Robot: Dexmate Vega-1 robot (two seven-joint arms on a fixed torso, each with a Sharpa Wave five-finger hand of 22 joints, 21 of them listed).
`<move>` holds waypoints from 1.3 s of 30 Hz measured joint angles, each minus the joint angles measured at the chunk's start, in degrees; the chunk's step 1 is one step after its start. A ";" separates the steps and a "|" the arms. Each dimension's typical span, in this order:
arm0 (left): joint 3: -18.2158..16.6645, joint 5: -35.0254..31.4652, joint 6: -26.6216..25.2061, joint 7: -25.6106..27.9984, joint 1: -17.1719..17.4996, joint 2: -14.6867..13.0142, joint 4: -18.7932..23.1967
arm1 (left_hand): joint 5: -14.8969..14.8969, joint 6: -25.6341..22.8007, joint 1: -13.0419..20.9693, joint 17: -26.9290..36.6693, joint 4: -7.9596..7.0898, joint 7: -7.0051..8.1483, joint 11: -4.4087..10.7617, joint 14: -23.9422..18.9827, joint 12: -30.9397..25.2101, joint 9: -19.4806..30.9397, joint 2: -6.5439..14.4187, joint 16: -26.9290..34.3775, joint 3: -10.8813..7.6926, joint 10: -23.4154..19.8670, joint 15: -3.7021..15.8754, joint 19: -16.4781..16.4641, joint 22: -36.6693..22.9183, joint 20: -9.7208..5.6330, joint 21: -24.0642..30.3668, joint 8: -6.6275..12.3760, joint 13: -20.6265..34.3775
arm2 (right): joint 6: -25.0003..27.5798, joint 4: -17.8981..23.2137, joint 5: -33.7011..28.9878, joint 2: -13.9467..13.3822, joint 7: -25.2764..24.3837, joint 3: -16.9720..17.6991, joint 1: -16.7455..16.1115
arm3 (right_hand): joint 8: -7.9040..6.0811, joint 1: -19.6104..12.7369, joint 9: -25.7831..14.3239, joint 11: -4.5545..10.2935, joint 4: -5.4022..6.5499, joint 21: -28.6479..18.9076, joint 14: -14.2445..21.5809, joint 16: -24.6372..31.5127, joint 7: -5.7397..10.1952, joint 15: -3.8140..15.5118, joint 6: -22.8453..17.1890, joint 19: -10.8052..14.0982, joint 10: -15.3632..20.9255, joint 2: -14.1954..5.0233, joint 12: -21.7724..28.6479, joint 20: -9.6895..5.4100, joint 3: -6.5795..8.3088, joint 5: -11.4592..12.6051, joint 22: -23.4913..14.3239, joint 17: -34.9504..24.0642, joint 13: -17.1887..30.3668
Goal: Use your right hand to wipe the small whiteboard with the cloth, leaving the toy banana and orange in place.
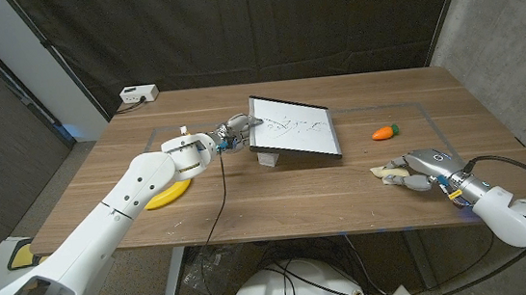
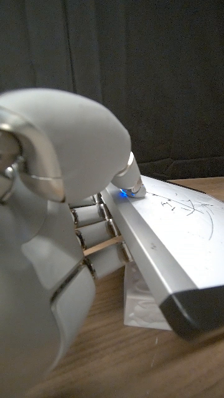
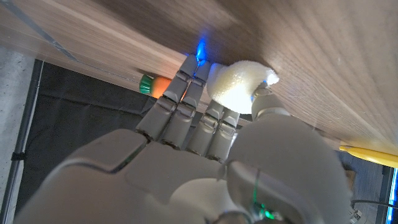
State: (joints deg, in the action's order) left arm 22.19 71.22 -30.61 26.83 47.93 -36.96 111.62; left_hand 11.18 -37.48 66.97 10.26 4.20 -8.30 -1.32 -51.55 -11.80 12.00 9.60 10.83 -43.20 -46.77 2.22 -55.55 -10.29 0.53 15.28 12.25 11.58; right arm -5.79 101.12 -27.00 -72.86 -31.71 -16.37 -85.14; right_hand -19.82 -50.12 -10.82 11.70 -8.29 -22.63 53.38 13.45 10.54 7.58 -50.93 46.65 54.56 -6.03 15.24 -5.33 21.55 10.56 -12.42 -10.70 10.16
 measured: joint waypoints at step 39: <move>0.58 1.73 -3.56 -0.15 -2.71 -0.35 -0.25 | 0.29 -0.01 -0.91 0.03 0.40 0.00 0.06 -0.12 0.00 0.13 -0.45 -0.22 -0.40 -0.31 0.12 0.21 0.02 0.21 -0.28 0.00 0.00 | -10.28 3.34 -5.18 10.58 -7.79 4.24 6.28 | -0.54 -0.21 0.24 0.30 -0.13 -0.89 0.59 -2.04 -1.32 0.21 -1.50 -0.58 3.34 -0.71 -1.07 -0.08 0.14 -0.67 -0.25 0.33 -0.14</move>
State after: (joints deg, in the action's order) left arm 22.77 72.95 -34.17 26.68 45.22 -37.31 111.37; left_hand 11.47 -37.49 66.06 10.29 4.59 -8.30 -1.25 -51.67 -11.80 12.13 9.15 10.62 -43.60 -47.08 2.34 -55.34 -10.27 0.74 15.01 12.25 11.57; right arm -16.07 104.46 -32.18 -62.28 -39.49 -12.13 -78.86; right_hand -20.35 -50.33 -10.58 12.01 -8.43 -23.51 53.97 11.40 9.22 7.79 -52.43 46.07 57.89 -6.74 14.17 -5.42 21.69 9.89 -12.67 -10.37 10.02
